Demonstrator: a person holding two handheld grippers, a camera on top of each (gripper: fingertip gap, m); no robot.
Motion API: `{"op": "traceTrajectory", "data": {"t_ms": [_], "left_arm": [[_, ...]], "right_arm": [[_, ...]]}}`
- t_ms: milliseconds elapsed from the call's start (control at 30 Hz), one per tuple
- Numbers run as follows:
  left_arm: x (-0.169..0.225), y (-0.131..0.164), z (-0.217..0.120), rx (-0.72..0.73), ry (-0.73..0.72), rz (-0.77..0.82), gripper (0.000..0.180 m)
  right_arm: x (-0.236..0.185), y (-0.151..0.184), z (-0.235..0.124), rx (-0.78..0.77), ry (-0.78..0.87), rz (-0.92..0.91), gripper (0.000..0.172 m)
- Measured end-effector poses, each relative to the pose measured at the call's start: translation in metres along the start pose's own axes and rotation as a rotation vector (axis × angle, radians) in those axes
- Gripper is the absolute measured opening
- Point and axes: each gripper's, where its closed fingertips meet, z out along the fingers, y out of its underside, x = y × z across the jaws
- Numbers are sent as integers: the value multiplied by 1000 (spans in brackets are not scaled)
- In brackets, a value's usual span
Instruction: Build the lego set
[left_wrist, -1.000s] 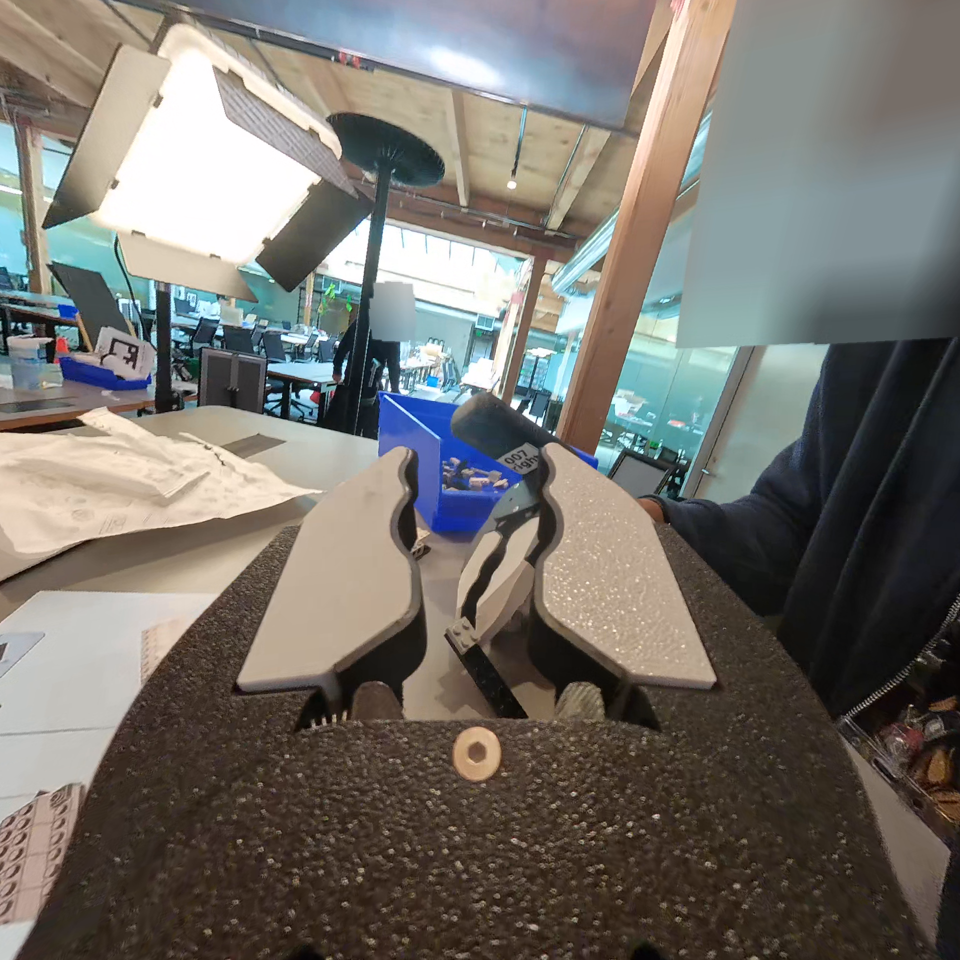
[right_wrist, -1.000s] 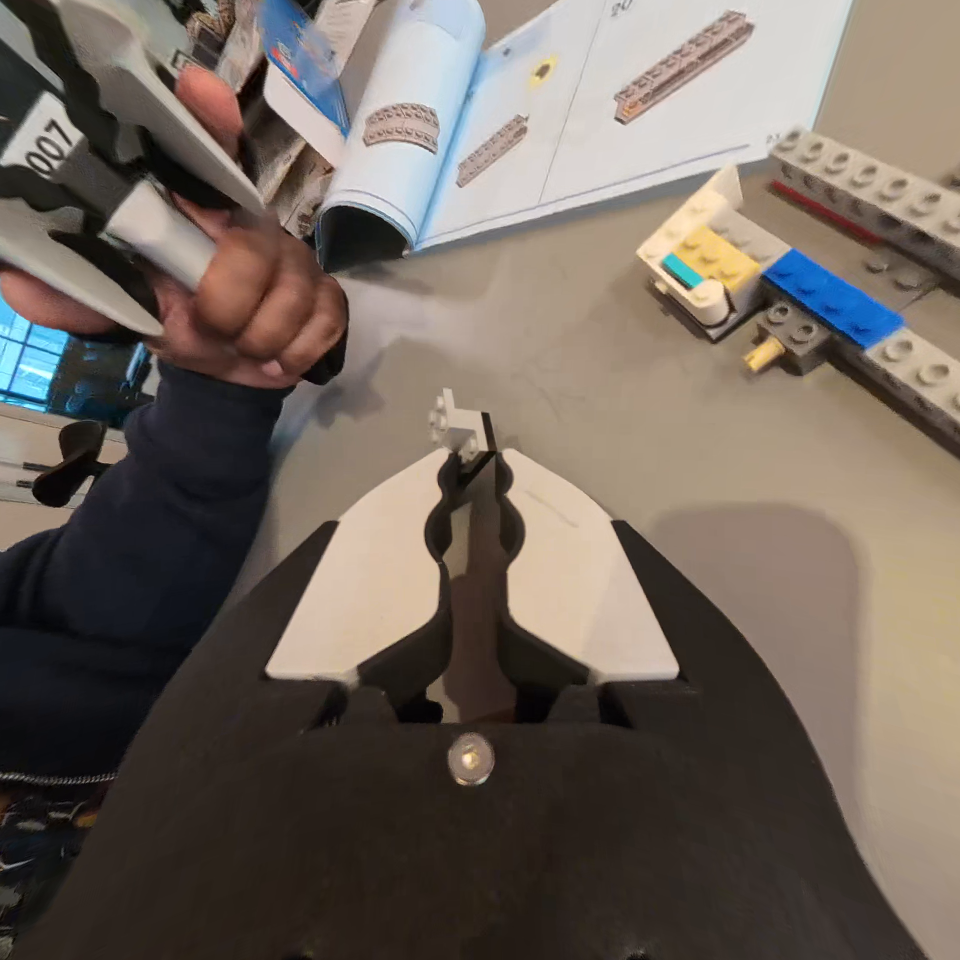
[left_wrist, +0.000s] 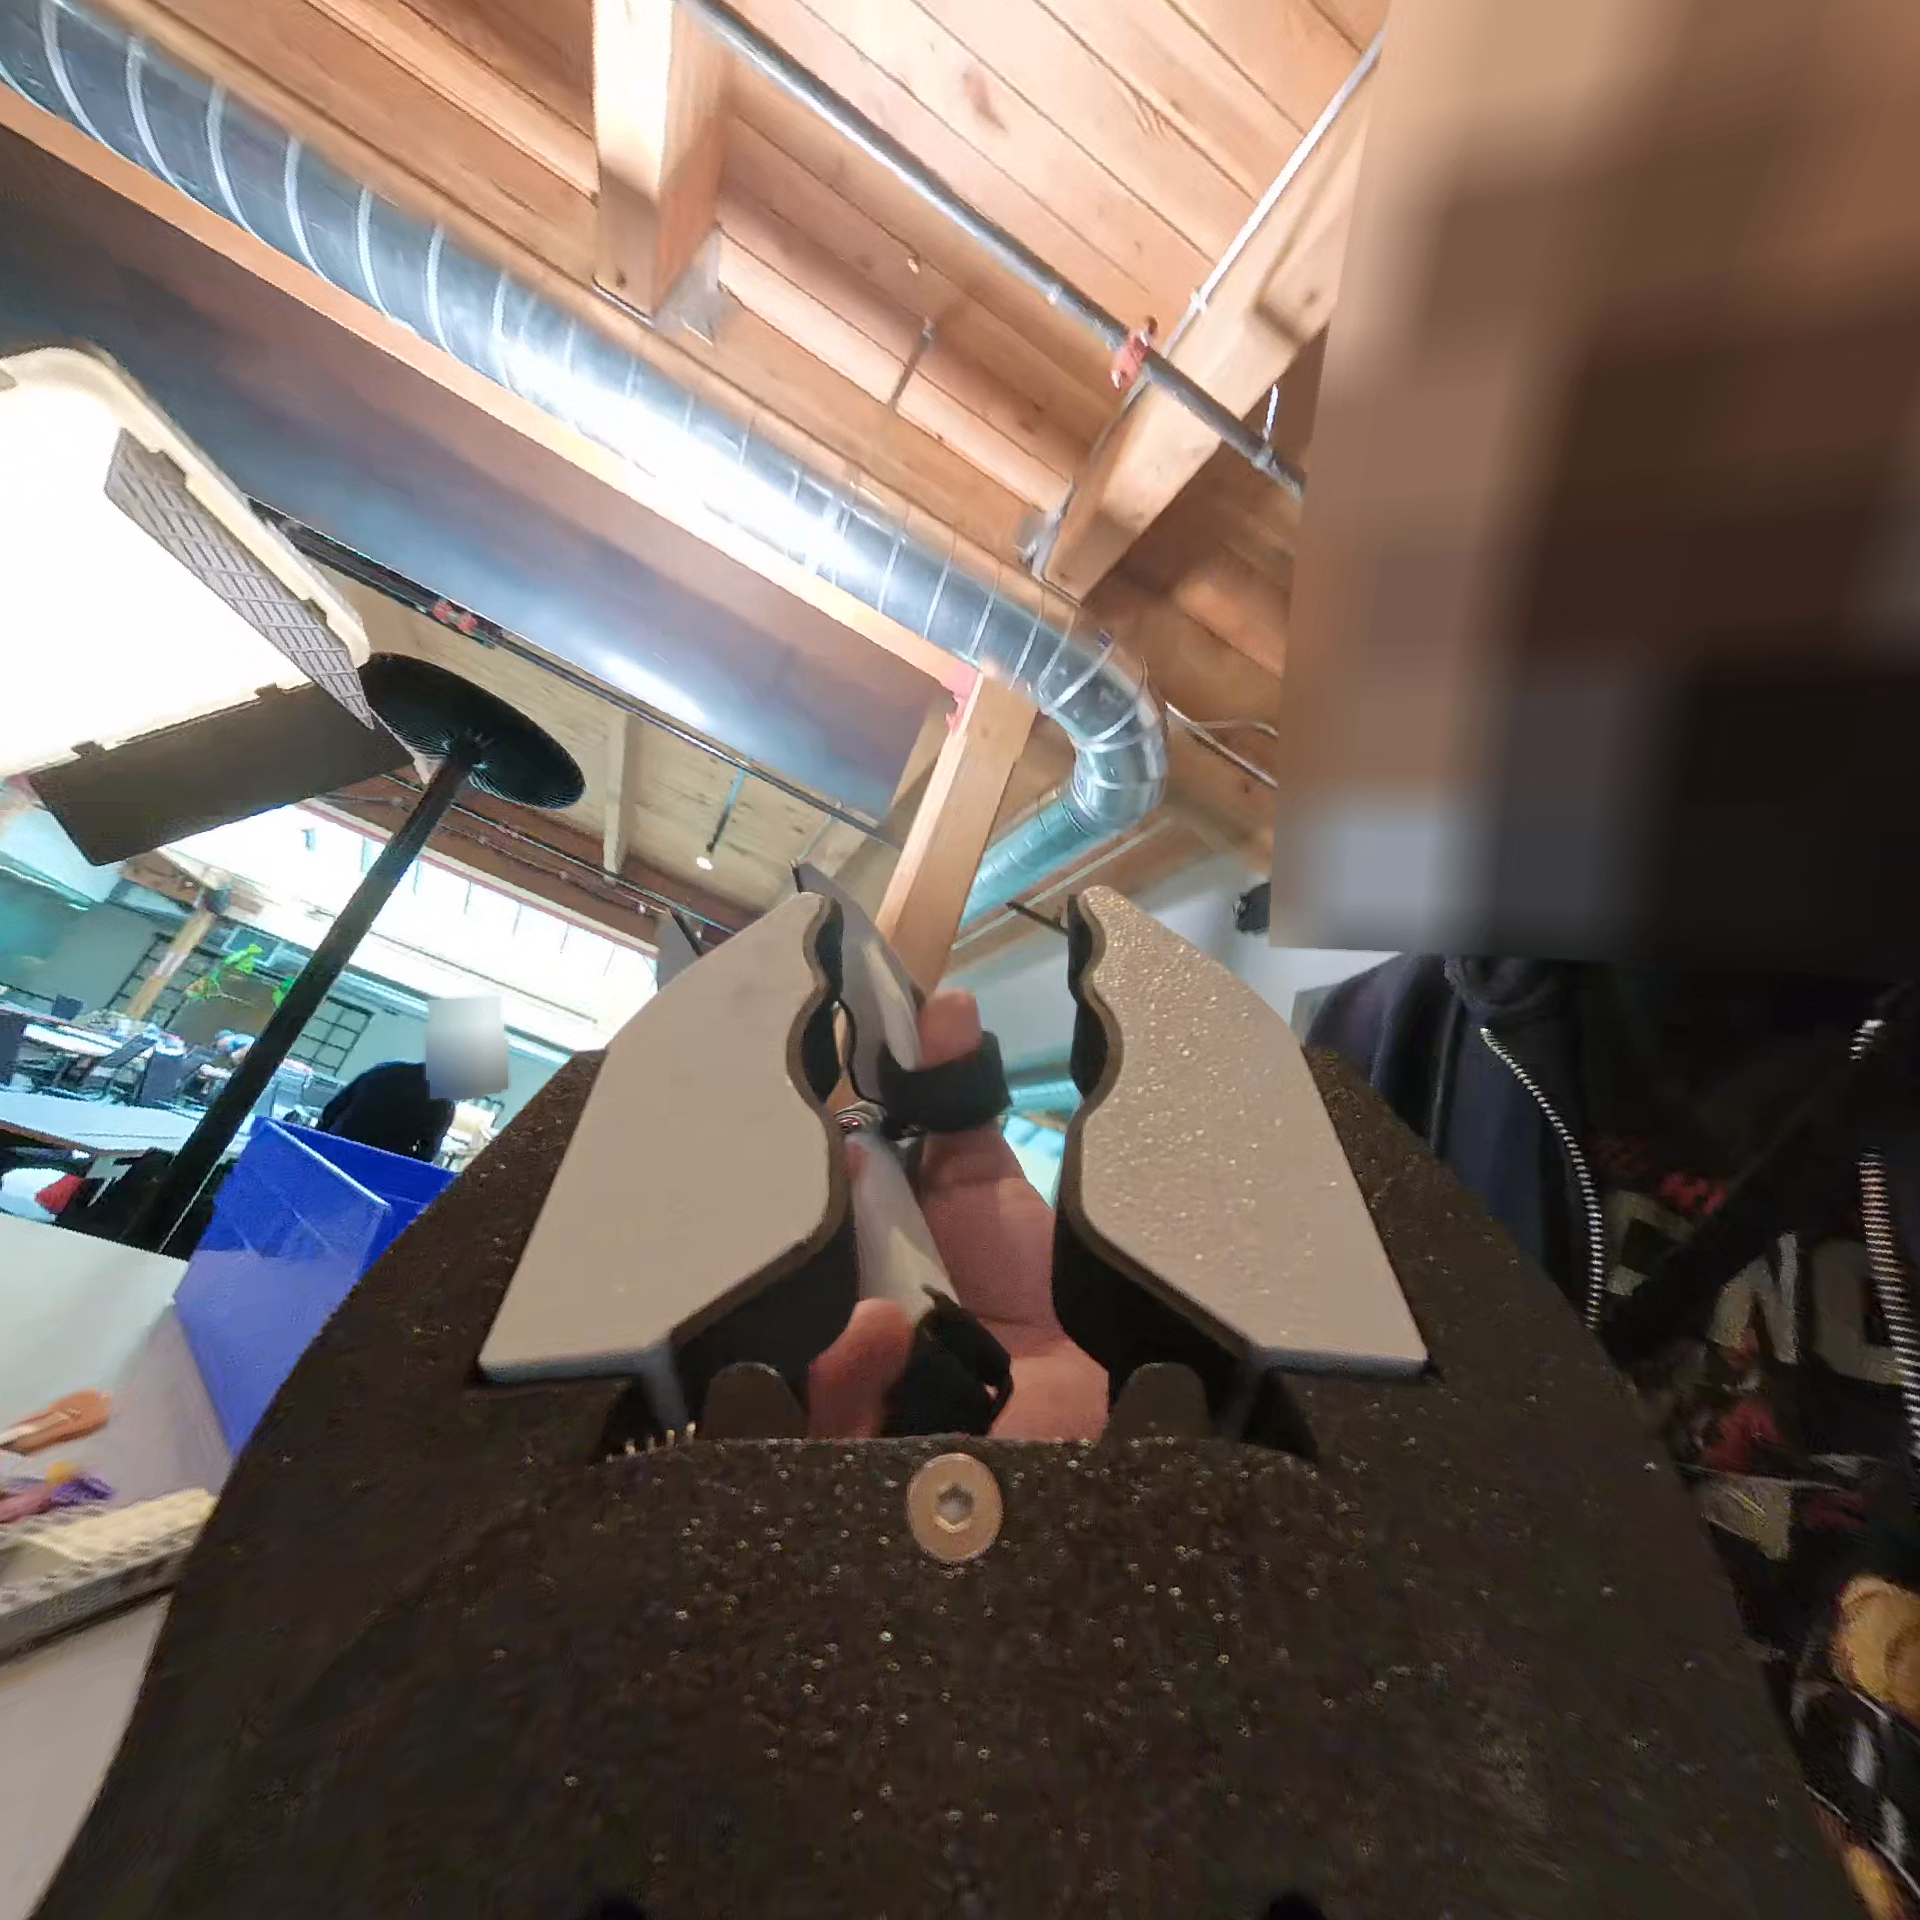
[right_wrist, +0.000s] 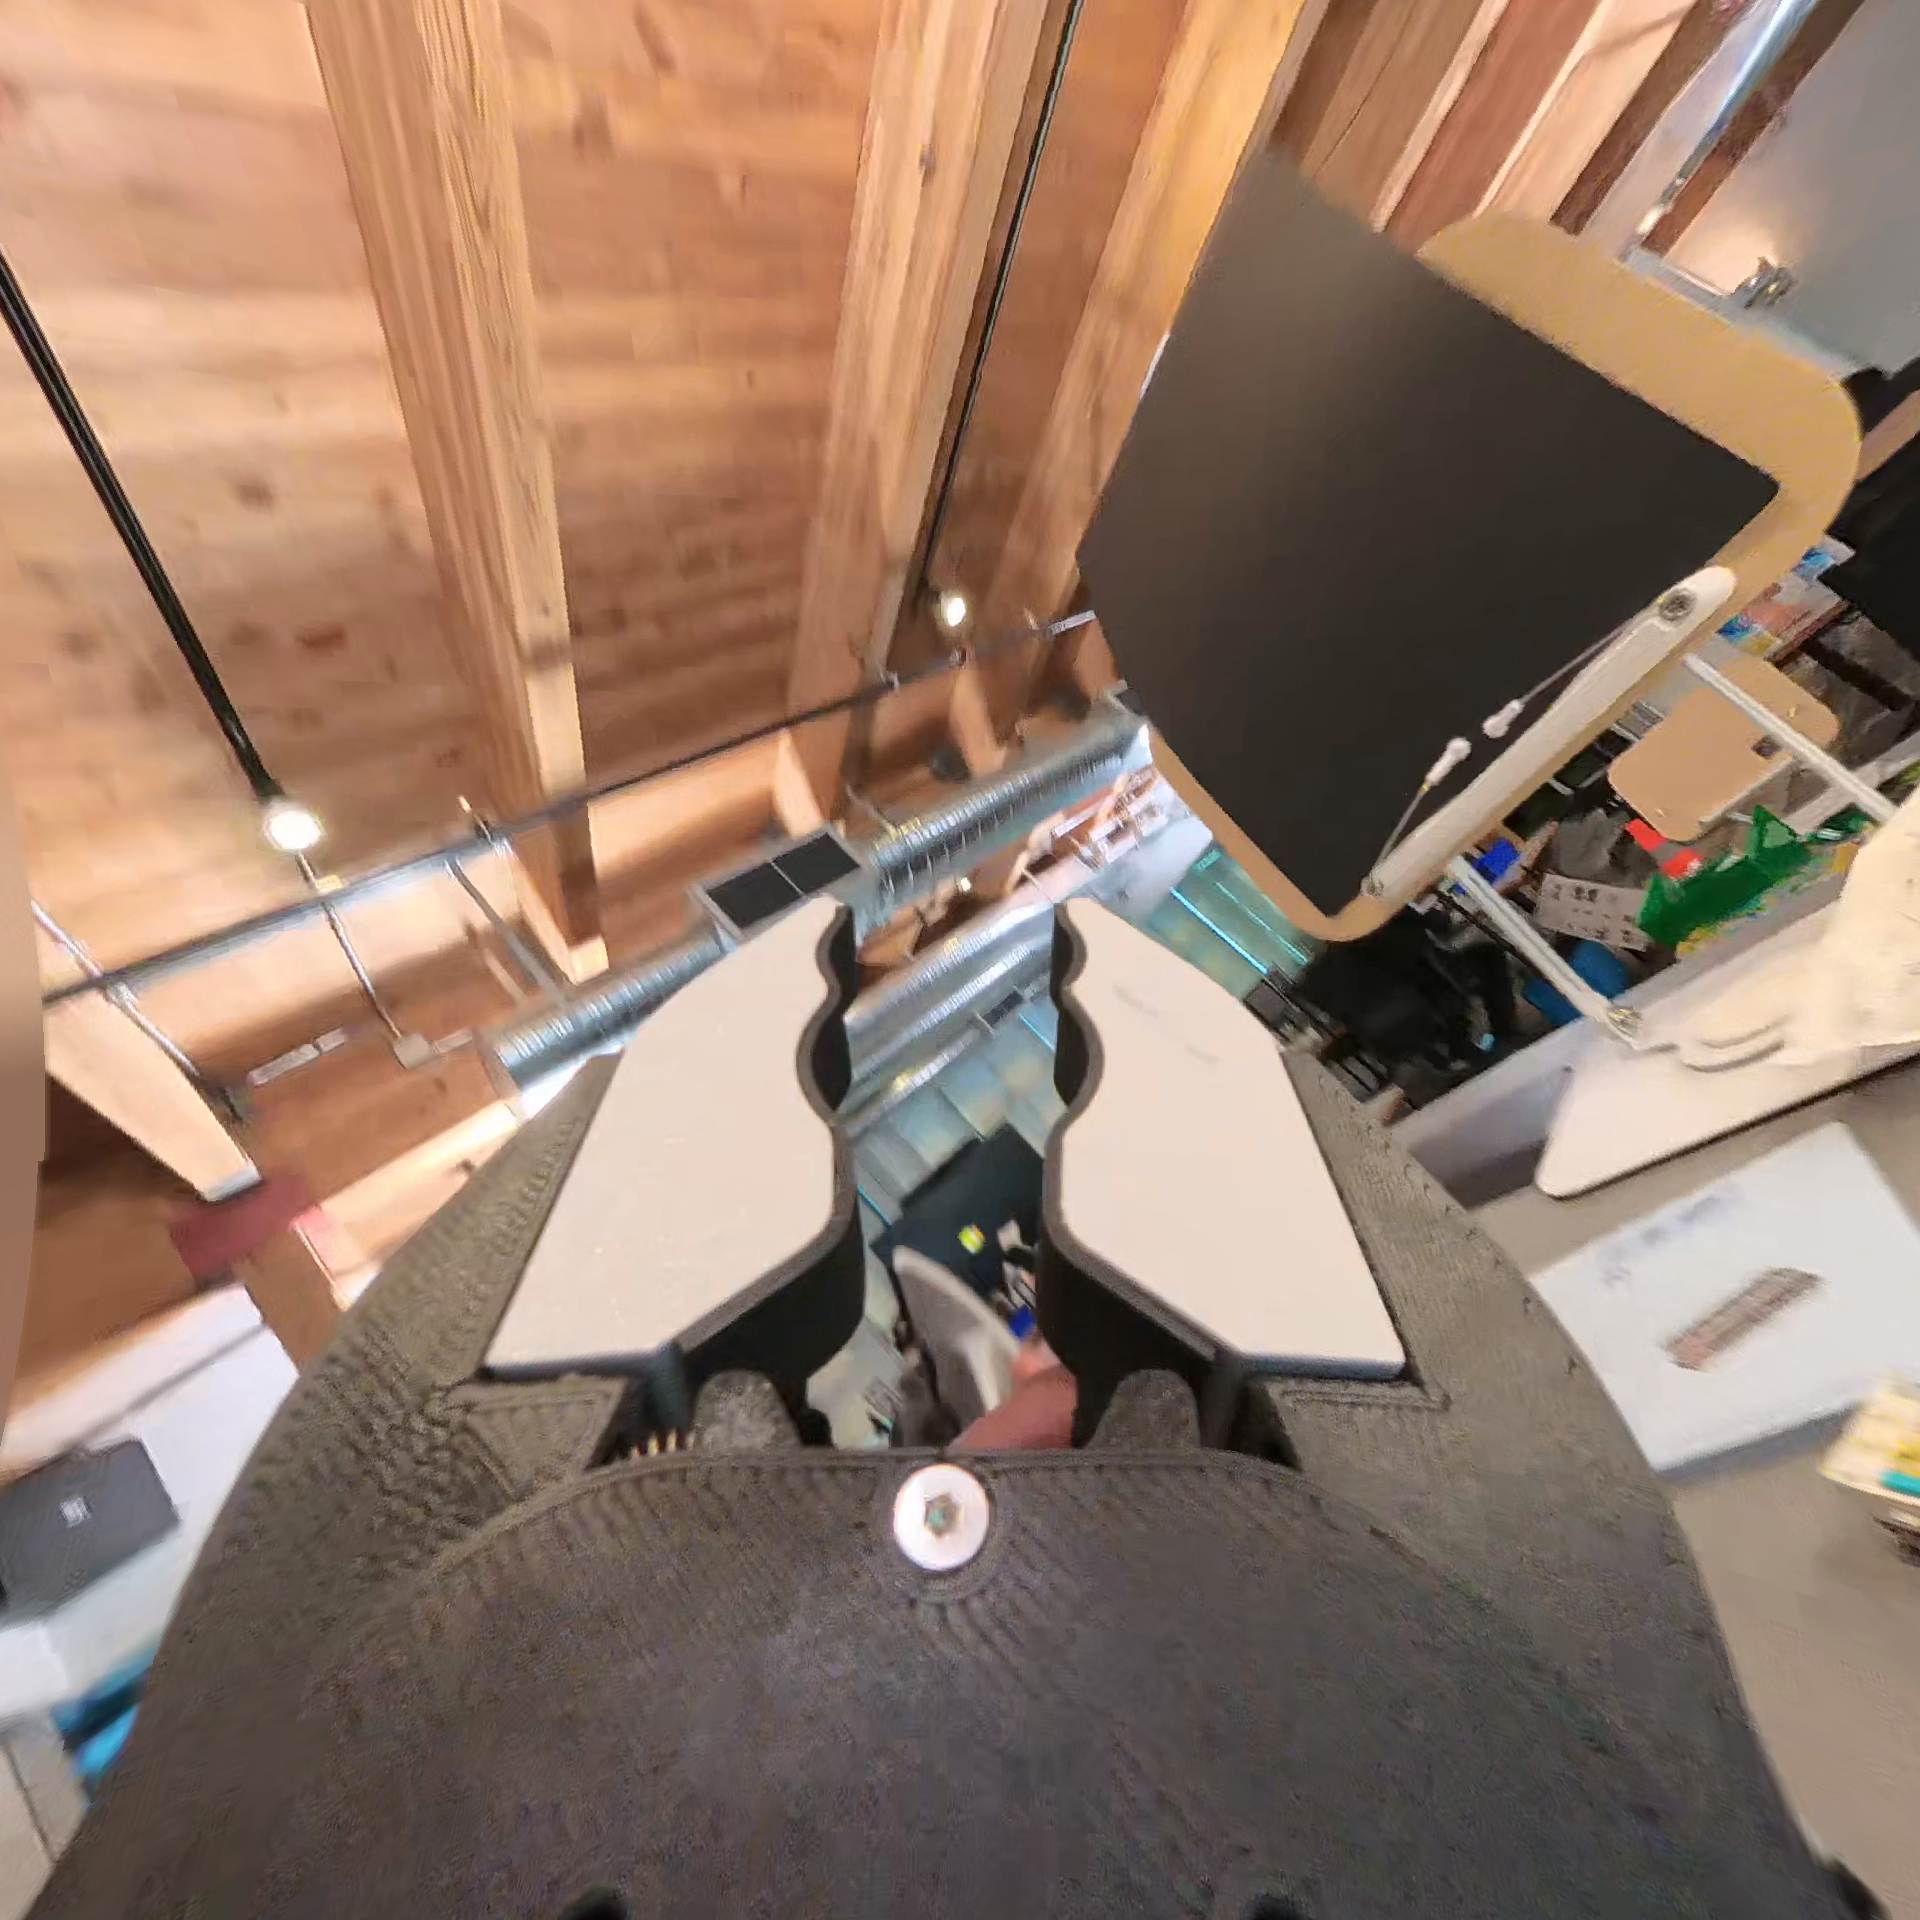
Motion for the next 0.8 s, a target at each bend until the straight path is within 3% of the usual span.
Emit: {"op": "traceTrajectory", "data": {"t_ms": [100,200,300,400,567,700,800], "left_arm": [[10,31,8,6,-76,30,42],[14,27,3,72,-150,59,39],[17,32,0,24,-207,106,40],[19,28,-16,11,-230,39,34],[28,21,-40,-36,-228,-53,28],[33,11,-50,-69,-242,-16,26],[19,7,-58,-84,-388,153,26]], "right_arm": [[0,2,6,10,10,14,33],[1,5,6,39,31,-29,30],[0,27,8,-36,1,20,22],[8,47,3,-42,22,120,9],[3,83,0,-40,12,192,11],[-10,79,5,-40,-12,-85,18],[4,66,7,-84,76,-405,22]]}}
